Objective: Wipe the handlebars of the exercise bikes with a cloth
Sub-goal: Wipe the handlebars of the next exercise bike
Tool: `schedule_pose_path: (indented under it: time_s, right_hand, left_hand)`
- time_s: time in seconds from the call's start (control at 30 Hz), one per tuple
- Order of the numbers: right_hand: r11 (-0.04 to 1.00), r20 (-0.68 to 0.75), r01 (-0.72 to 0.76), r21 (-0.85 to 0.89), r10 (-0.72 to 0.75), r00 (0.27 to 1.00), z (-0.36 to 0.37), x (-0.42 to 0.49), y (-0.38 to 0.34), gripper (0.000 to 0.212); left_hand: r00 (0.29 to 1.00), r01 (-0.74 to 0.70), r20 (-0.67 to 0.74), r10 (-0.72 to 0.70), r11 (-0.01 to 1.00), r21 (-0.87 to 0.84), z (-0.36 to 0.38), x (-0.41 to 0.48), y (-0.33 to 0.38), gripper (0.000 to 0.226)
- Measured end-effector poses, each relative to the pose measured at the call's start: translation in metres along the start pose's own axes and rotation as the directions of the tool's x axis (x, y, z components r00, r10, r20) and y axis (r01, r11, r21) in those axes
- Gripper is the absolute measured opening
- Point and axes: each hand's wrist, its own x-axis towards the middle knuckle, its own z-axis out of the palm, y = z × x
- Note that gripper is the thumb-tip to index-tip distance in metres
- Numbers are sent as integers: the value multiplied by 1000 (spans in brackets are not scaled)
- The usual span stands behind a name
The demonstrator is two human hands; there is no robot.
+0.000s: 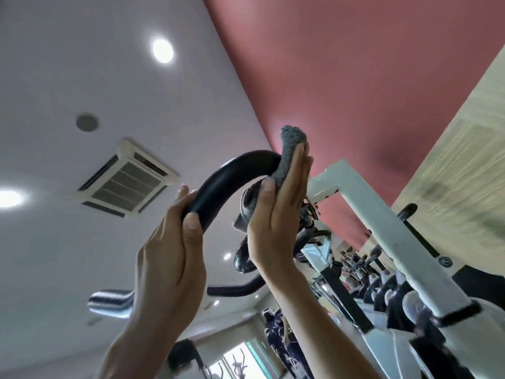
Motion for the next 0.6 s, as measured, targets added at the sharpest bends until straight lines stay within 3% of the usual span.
schedule_pose_path:
  time_s: [0.17, 0.3, 0.43, 0.47, 0.57, 0.6]
  right_hand:
    - [928, 72, 328, -178, -320, 945, -8, 2, 5, 53]
    - [976, 40, 197, -97, -194, 980, -8, 8, 1, 52]
    - [829, 149, 525, -195, -504, 851, -11, 5, -2, 48]
    - [831, 146, 525, -186, -505, 851, -13, 8, 1, 46]
    - [969, 33, 235, -73, -233, 972, -9, 11, -1, 47]
    - [975, 19, 205, -83, -204, 979, -6, 7, -7, 48]
  left_hand:
    - [999, 44, -3, -44, 999, -2, 1, 0, -5, 63]
    - [998, 56, -31, -56, 998, -23, 4, -1, -4, 62]
    - [998, 50, -28, -51, 998, -28, 4, -1, -3, 63]
    - [998, 48, -26, -48, 999, -20, 4, -2, -3, 62]
    - [997, 54, -60, -54, 999, -10, 6, -2, -1, 56]
    - [996, 56, -71, -57, 998, -12, 6, -2, -1, 55]
